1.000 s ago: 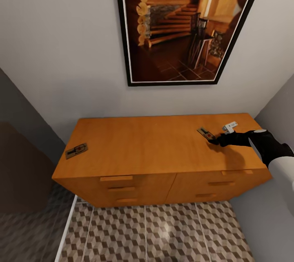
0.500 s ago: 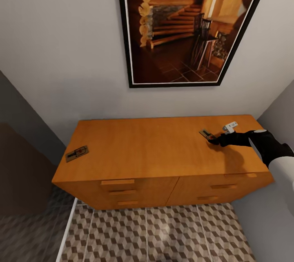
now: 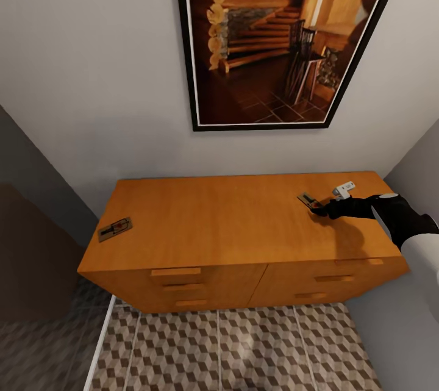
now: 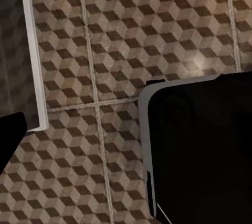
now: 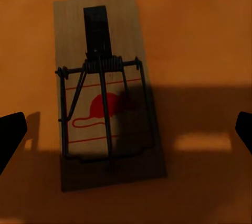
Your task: Take the four mousetraps from the cabinet in the bathroom and place them on the bathroom floor. Make sure all four end up on the same floor surface, and ensure that at least two of them are either under or directly next to the same bathroom sink.
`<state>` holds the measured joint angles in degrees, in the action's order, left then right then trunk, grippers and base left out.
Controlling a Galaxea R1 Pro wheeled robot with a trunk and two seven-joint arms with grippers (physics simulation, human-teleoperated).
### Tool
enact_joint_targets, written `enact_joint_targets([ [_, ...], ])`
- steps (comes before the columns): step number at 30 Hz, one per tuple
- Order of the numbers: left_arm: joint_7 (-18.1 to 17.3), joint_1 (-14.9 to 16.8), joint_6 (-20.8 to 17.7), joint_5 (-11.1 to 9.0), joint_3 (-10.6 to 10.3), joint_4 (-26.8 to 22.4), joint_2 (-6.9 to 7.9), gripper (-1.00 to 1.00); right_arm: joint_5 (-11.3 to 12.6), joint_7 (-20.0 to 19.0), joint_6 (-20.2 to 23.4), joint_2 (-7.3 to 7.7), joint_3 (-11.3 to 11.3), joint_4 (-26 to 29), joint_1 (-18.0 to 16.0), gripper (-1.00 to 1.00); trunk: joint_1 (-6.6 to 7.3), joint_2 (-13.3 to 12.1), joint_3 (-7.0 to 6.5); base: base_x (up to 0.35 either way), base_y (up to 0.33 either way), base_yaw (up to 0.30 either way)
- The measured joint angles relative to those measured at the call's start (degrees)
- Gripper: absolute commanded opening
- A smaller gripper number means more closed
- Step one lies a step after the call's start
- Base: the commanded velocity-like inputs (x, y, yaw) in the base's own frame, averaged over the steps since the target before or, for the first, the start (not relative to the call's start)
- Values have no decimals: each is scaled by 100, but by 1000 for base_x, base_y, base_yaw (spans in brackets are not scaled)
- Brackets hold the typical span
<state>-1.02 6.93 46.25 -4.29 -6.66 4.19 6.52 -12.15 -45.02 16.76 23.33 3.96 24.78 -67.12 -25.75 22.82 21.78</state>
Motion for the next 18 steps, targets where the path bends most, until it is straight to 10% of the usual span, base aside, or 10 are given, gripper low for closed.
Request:
enact_joint_targets([
  [18,5,0,0,0,0,3,-1,100,-6,24,-4,0,-1,-54,0,100,0,0,0,0,30,0],
])
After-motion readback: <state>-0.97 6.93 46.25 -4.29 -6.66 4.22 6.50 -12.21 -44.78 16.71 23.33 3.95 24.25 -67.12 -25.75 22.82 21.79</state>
